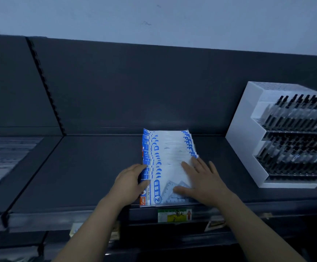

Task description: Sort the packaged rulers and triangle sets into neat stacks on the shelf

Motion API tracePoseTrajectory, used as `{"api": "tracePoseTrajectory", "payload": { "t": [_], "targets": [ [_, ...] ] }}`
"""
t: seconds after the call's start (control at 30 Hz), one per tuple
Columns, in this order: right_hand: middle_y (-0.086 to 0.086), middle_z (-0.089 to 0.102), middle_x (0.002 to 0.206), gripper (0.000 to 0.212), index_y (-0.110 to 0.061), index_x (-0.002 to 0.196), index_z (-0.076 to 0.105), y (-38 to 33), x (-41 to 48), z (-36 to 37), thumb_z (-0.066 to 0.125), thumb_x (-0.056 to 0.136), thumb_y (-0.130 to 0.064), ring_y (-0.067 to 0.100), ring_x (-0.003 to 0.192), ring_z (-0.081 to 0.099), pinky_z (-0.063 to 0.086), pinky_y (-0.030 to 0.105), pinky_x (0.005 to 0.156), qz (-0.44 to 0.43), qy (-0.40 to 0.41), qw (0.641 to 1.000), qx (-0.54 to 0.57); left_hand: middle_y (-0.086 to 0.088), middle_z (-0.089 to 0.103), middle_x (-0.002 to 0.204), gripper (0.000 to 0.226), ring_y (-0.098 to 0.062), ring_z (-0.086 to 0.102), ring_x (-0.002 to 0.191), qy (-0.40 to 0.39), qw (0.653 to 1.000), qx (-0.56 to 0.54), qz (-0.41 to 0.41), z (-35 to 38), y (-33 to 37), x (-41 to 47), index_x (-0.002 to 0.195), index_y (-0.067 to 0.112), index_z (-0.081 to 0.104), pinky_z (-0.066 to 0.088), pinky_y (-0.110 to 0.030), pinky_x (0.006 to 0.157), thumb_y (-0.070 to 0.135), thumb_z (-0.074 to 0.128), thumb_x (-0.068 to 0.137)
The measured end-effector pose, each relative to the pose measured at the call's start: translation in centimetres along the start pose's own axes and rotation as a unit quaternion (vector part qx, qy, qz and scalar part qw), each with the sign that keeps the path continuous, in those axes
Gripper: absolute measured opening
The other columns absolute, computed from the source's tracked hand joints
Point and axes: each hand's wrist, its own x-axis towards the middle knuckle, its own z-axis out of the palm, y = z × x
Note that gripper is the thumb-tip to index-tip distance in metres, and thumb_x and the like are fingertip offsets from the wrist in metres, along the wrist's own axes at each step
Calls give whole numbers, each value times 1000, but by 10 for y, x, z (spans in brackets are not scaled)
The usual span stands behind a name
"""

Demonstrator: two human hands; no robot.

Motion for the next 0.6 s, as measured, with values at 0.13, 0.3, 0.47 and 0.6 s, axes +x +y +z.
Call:
{"api": "tracePoseTrajectory", "payload": {
  "t": [0.13,0.3,0.47,0.6],
  "targets": [
    [0,-7,162,108,-31,153,3,-9,7,-13,9,64,-92,16,148,-11,-8,47,119,5,32,999,1,2,45,143,57,-16,46,127,26,999,-32,-14,-7,6,-3,145,21,40,38,-31,106,33,59,92],
    [2,10,161,80,-22,153,16,-37,19,-30,33,89,-69,17,149,2,-2,45,120,8,45,999,29,3,48,141,53,-14,46,128,60,997,-56,-2,-22,10,2,141,24,45,36,-25,105,37,60,92],
    [-2,33,153,66,-22,147,30,-73,25,-48,46,92,-56,18,143,22,6,46,120,7,26,999,29,1,55,137,42,-16,49,126,93,995,-33,18,-52,0,-2,134,21,54,36,-22,102,32,58,93],
    [-4,40,149,61,-24,146,35,-109,28,-62,49,93,-51,15,140,32,5,44,119,21,37,998,56,2,57,135,38,-16,52,124,106,994,-18,9,-89,-28,-10,131,21,57,40,-29,104,33,55,94]
  ]
}}
